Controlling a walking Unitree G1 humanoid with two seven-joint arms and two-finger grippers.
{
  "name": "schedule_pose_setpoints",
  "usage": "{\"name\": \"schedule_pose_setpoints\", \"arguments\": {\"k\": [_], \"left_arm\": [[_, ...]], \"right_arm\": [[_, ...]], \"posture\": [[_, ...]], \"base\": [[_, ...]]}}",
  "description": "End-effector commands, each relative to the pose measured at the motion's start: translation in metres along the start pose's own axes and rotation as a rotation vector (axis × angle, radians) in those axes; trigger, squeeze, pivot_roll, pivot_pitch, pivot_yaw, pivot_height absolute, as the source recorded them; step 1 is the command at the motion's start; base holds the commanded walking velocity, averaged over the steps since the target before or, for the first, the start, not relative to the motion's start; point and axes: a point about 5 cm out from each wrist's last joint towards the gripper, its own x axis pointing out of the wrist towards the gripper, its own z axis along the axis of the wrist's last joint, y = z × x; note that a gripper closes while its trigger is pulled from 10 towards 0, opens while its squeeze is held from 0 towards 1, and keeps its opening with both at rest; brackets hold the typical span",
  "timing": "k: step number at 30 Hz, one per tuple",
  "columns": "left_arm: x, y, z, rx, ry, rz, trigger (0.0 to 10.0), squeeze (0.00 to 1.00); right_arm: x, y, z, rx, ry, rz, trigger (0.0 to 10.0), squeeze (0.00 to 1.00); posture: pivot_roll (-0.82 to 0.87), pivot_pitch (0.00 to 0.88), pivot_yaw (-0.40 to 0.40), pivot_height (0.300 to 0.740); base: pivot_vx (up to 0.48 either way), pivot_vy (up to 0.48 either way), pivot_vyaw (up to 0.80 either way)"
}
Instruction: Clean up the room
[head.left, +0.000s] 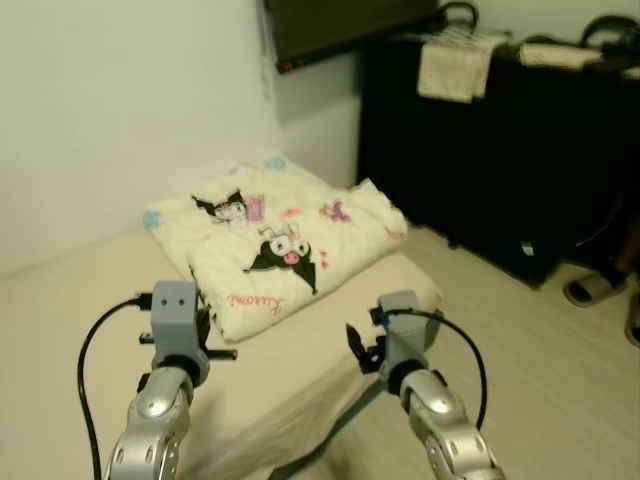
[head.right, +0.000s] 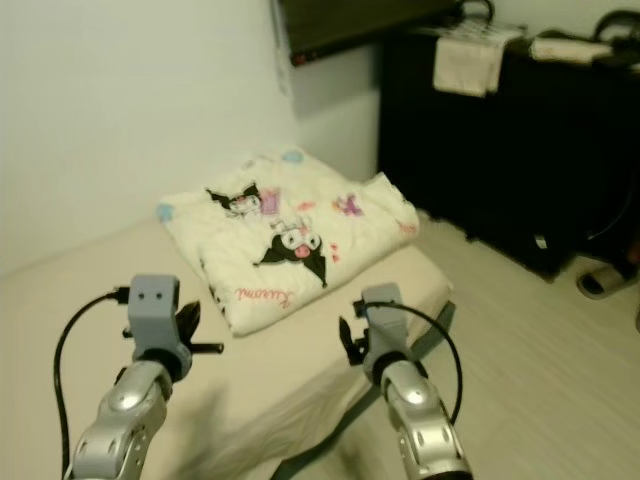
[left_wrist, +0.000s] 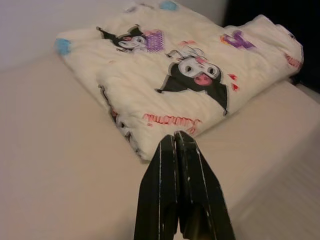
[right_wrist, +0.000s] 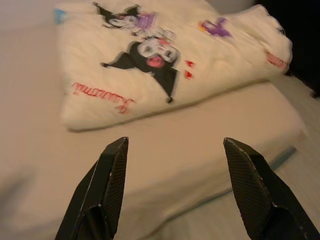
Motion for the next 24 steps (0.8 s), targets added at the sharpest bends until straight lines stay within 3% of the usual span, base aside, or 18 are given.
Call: {"name": "schedule_pose_setpoints", "arguments": {"k": [1,24], "left_arm": [[-0.0017,0.0049,-0.0061,0.003,0.030,0.018,10.0,0.00],[-0.0024,0.0117,-0.0084,-0.006,0.057,0.076,10.0,0.00]], "right_arm": [[-0.0003,0.0054,-0.0031,0.012,0.010,0.016,10.0,0.00],[0.0017,0.0024,-0.0001,0.009,-0.001,-0.004,10.0,0.00]], "posture": [[-0.01,0.040,0.029,0.740],[-0.01,0.044,0.028,0.740]], "base": [[0.000,0.000,0.80],[0.000,0.000,0.80]]}}
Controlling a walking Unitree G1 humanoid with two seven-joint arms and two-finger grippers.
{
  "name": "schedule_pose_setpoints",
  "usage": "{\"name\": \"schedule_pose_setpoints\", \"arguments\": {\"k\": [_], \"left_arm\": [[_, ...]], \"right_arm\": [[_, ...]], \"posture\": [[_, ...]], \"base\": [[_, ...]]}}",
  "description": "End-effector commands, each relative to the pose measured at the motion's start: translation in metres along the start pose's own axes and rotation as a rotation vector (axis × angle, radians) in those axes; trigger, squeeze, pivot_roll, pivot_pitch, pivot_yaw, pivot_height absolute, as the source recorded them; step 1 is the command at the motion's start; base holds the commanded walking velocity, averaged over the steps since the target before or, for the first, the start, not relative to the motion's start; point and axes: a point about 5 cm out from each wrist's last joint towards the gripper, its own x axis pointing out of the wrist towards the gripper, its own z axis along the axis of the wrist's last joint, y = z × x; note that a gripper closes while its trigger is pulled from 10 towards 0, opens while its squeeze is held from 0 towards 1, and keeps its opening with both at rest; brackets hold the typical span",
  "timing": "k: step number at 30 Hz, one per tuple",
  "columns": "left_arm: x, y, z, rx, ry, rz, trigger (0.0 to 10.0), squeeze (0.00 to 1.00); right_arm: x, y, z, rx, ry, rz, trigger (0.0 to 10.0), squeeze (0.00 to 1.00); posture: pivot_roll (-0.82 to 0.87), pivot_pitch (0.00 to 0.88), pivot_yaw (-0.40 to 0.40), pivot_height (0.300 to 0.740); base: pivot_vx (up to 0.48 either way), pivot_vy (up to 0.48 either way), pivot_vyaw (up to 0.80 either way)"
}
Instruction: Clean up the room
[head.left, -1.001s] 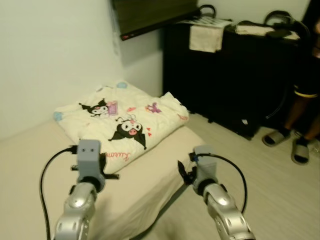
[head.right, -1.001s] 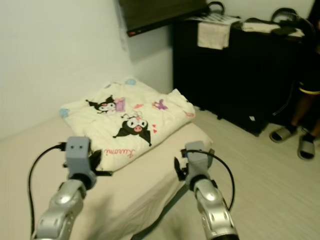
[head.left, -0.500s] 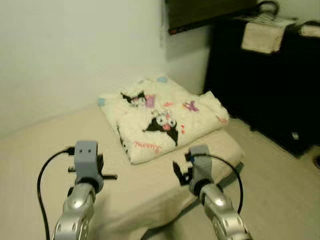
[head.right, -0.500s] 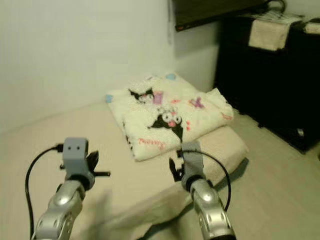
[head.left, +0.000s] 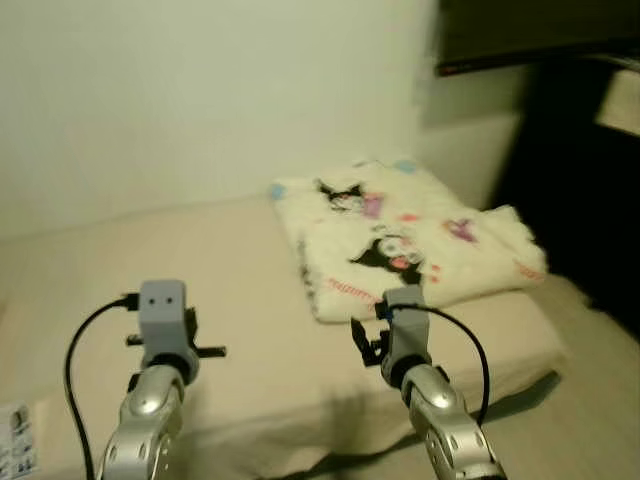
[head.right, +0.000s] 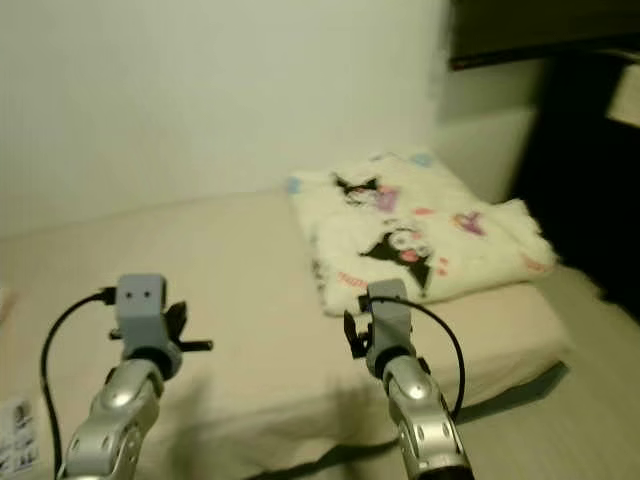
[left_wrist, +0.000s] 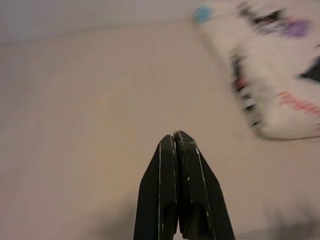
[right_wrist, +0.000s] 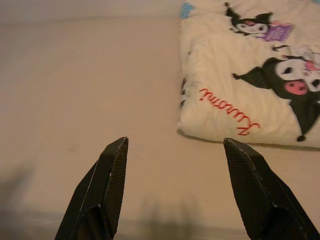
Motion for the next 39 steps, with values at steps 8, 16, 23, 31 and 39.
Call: {"name": "schedule_pose_setpoints", "arguments": {"k": [8,16,23,31,39], "left_arm": [[-0.002,0.003,-0.011,-0.033,0.092,0.001,10.0,0.00],[-0.005,-0.002,-0.014,-0.026,0.107,-0.045,10.0,0.00],[-0.003,-0.003,-0.011,0.000,0.090,-0.065,10.0,0.00],[-0.003,-0.007,-0.007,0.021,0.071,-0.103,10.0,0.00],[-0.002,-0.011,-0.006,0.030,0.062,-0.125,10.0,0.00]], "right_arm": [[0.000,-0.001,-0.001,0.009,0.002,-0.006,10.0,0.00],[-0.001,-0.002,-0.001,0.014,0.001,-0.016,10.0,0.00],[-0.002,-0.005,-0.001,0.035,-0.004,-0.042,10.0,0.00],[-0.004,-0.014,-0.003,0.071,0.001,-0.113,10.0,0.00],[-0.006,-0.013,-0.004,0.076,0.004,-0.114,10.0,0.00]], "posture": [[-0.01,0.048,0.030,0.740],[-0.01,0.048,0.030,0.740],[-0.02,0.058,0.043,0.740],[-0.02,0.060,0.048,0.740],[-0.03,0.060,0.048,0.740]], "base": [[0.000,0.000,0.80],[0.000,0.000,0.80],[0.000,0.000,0.57],[0.000,0.000,0.00],[0.000,0.000,0.00]]}}
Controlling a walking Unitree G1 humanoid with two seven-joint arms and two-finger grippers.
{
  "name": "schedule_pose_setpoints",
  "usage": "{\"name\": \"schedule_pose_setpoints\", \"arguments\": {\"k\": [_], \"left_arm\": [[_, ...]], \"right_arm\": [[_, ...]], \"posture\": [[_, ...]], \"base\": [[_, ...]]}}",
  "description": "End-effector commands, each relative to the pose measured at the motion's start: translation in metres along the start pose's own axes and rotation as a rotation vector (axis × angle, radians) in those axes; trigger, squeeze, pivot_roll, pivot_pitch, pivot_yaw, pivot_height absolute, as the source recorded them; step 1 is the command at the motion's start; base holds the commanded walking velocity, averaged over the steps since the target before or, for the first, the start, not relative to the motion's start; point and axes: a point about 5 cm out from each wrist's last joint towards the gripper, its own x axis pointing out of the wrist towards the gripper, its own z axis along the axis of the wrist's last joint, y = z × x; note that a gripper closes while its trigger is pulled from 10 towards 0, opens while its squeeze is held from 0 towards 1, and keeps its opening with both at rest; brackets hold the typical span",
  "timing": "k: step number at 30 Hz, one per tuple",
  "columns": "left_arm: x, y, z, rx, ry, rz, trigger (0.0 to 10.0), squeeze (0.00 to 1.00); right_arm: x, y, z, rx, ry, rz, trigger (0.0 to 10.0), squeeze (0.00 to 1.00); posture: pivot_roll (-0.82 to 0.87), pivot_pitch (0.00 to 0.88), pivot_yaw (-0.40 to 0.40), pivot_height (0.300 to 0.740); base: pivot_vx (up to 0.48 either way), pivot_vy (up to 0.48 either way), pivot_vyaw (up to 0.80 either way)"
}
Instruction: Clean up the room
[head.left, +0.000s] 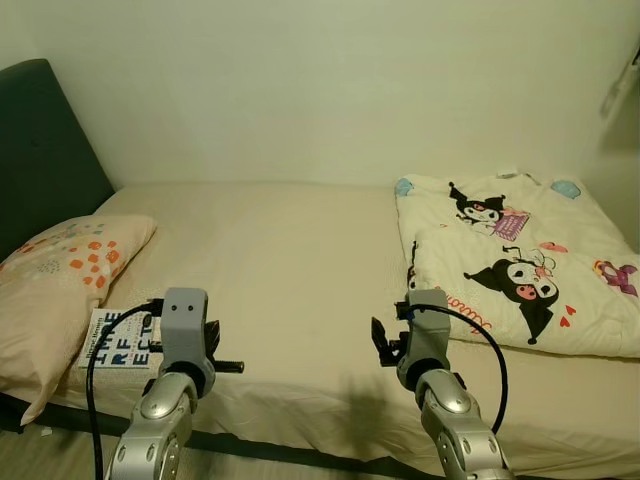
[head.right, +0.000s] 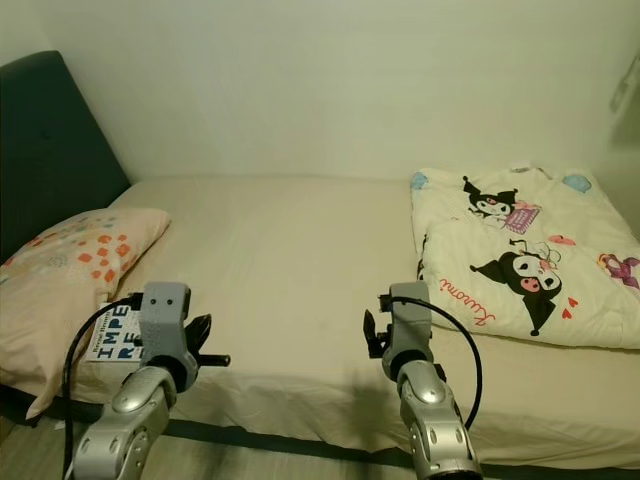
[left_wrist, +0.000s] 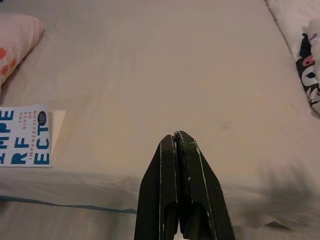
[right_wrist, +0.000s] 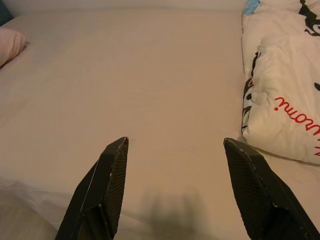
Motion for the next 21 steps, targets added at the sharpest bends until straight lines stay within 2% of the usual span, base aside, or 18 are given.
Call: {"name": "schedule_pose_setpoints", "arguments": {"k": [1,5,21], "left_arm": [[-0.0012,0.0018,0.0013,0.024,-0.009,-0.007,10.0,0.00],[-0.0013,0.0006,0.0008,0.057,-0.006,-0.022,10.0,0.00],[-0.0018,-0.0003,-0.0010,0.051,-0.001,-0.022,10.0,0.00]], "right_arm": [[-0.0012,0.0027,-0.0004,0.005,0.005,0.003,10.0,0.00],[-0.0012,0.0027,-0.0001,0.008,0.003,0.000,10.0,0.00],[-0.0025,0.0016,-0.0004,0.009,0.005,0.003,10.0,0.00]], "posture": [[-0.03,0.059,0.049,0.740],[-0.03,0.056,0.049,0.740],[-0.04,0.052,0.046,0.740]], "base": [[0.000,-0.262,0.00],[0.000,-0.296,0.00],[0.000,-0.469,0.00]]}}
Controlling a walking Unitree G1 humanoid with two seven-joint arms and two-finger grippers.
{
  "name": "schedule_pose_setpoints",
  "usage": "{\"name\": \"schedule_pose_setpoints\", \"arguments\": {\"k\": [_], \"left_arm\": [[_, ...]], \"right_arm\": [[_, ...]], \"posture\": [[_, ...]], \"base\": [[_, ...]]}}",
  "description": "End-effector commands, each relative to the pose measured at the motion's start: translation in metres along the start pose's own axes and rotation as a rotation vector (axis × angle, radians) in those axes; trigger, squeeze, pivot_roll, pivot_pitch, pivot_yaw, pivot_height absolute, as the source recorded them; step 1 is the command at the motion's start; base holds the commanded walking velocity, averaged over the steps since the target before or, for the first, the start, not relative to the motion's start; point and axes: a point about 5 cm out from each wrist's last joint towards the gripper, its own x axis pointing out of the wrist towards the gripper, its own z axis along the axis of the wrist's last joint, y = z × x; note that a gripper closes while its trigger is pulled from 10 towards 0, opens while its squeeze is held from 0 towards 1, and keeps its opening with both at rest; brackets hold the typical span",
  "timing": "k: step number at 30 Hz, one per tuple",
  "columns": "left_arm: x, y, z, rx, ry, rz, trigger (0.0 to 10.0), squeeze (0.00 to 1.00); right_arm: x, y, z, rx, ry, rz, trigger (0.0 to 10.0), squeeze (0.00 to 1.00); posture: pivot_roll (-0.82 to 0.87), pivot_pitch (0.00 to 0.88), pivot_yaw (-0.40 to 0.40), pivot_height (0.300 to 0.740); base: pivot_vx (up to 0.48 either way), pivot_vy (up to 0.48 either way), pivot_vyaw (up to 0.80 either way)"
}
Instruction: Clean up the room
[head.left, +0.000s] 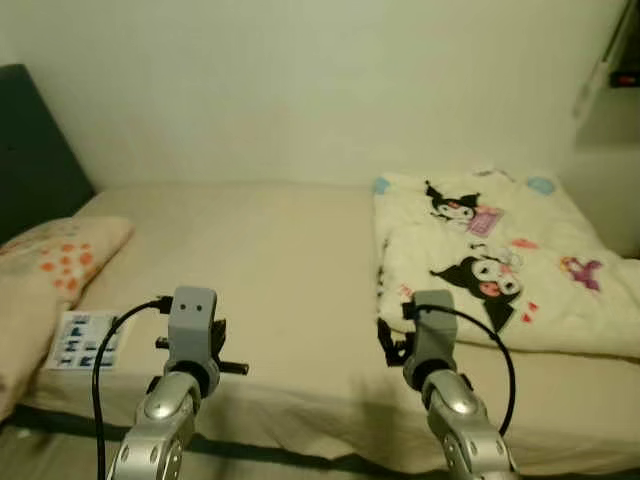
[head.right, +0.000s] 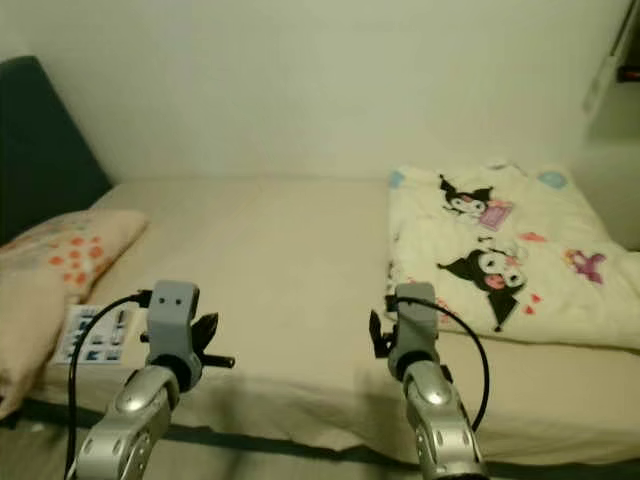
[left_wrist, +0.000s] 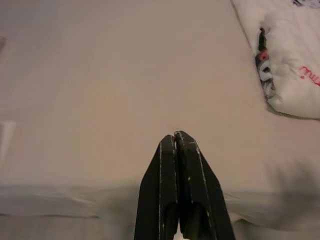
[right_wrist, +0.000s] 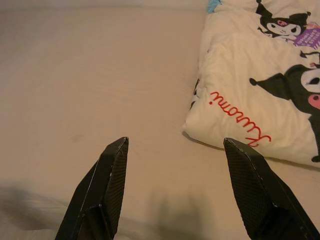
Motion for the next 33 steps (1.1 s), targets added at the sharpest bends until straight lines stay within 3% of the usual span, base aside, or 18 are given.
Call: {"name": "schedule_pose_setpoints", "arguments": {"k": [1,22,33], "left_arm": [[-0.0019,0.0014,-0.0021,0.007,0.008,0.005,10.0,0.00],[-0.0036,0.0002,-0.0035,0.009,0.014,-0.002,10.0,0.00],[-0.0054,-0.0007,-0.0044,0.005,0.017,-0.003,10.0,0.00]], "right_arm": [[-0.0014,0.0006,-0.0035,0.007,0.017,0.001,10.0,0.00],[-0.0048,0.0039,-0.0037,-0.029,0.022,0.037,10.0,0.00],[-0.0074,0.0073,-0.0042,-0.037,0.024,0.063,10.0,0.00]], "posture": [[-0.04,0.052,0.046,0.740],[-0.04,0.065,0.046,0.740],[-0.04,0.077,0.045,0.740]], "base": [[0.000,-0.480,0.00],[0.000,-0.480,0.00],[0.000,-0.480,0.71]]}}
